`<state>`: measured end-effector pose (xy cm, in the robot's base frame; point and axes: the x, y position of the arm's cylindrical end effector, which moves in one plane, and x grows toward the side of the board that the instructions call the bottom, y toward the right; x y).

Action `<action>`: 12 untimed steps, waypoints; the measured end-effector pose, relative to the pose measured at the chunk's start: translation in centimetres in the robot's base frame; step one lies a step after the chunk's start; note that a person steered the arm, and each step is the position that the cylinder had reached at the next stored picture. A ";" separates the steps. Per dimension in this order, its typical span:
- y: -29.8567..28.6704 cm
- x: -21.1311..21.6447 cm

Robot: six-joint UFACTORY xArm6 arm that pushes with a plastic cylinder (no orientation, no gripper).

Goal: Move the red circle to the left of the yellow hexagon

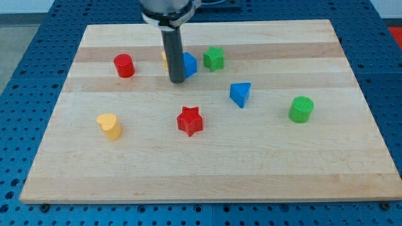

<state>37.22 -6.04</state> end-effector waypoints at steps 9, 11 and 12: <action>-15.7 -3.4; -14.7 -3.6; -14.3 -3.6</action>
<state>33.62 -20.36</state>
